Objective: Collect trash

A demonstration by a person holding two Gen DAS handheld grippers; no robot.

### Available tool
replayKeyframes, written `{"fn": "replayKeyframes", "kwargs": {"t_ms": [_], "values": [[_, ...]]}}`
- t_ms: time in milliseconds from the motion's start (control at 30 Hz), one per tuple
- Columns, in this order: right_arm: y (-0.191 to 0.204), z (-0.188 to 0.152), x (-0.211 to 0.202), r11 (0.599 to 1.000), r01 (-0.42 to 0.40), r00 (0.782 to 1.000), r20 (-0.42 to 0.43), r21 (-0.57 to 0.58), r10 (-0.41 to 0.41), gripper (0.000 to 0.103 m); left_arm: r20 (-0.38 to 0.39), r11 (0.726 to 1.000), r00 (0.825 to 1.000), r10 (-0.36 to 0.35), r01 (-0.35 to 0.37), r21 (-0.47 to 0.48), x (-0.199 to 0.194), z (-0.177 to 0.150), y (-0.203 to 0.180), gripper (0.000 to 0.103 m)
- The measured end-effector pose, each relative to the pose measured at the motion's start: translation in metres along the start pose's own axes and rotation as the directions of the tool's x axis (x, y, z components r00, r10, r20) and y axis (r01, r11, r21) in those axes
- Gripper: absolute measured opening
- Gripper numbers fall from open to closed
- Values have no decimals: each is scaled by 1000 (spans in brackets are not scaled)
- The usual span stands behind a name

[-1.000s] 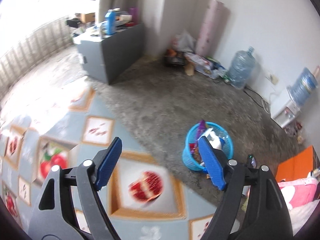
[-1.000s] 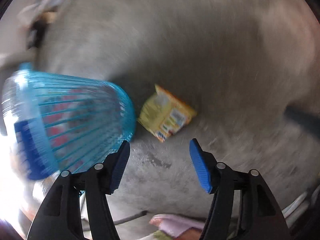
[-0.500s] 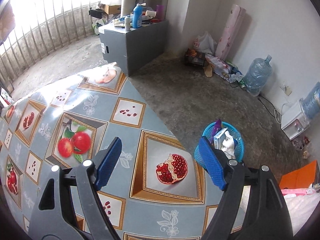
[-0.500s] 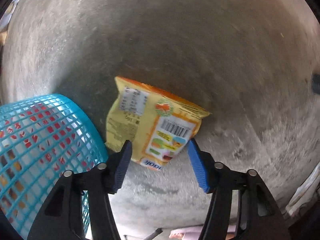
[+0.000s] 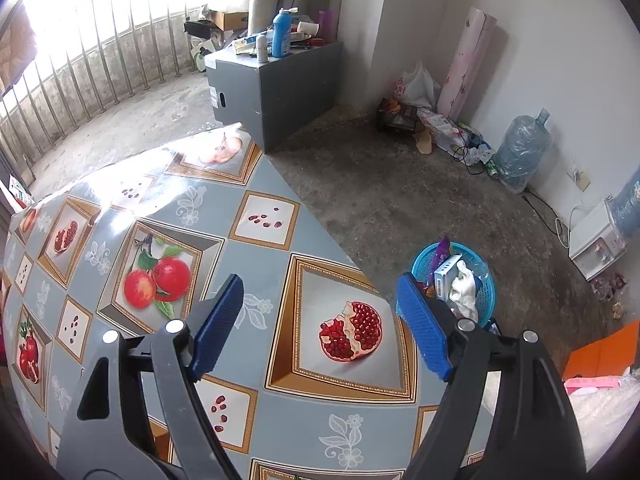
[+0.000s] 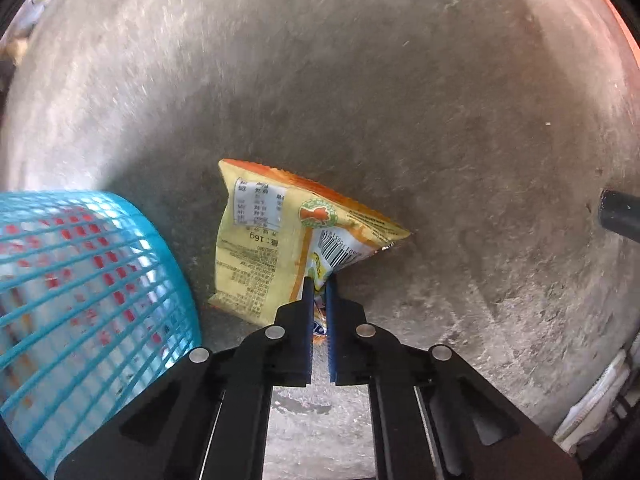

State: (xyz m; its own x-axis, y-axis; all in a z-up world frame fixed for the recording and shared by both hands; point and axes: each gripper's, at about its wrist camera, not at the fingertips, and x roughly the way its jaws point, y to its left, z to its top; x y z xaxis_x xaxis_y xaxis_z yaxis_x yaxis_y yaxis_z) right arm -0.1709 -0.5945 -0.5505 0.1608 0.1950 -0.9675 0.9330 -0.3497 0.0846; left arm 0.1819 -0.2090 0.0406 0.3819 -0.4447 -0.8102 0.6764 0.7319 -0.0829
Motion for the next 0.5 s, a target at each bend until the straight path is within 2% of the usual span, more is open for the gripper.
{"fn": "replayKeyframes", "kwargs": {"t_ms": [100, 167, 233, 333, 400, 467, 500], "values": [[-18, -5, -42, 997, -79, 995, 64, 5, 78, 5, 9, 1000, 1000, -10, 10, -5, -3, -1, 1, 75], [-25, -12, -84, 992, -124, 982, 140, -39, 128, 5, 12, 1000, 1000, -15, 15, -5, -4, -1, 1, 75], [-32, -24, -134, 980, -181, 955, 224, -88, 196, 5, 21, 1000, 1000, -22, 22, -5, -7, -2, 0, 75], [-30, -43, -204, 944, -256, 897, 313, -207, 312, 5, 39, 999, 998, -40, 40, -9, -14, -3, 0, 75], [-13, -54, -242, 913, -239, 872, 341, -330, 351, 5, 52, 999, 997, -52, 53, -12, -19, -5, 0, 75], [11, -73, -256, 879, -188, 871, 339, -439, 355, 5, 61, 998, 996, -62, 63, -17, -23, -8, 1, 75], [19, -86, -257, 870, -126, 872, 366, -476, 326, 5, 65, 997, 996, -68, 70, -20, -26, -10, 1, 75]]}}
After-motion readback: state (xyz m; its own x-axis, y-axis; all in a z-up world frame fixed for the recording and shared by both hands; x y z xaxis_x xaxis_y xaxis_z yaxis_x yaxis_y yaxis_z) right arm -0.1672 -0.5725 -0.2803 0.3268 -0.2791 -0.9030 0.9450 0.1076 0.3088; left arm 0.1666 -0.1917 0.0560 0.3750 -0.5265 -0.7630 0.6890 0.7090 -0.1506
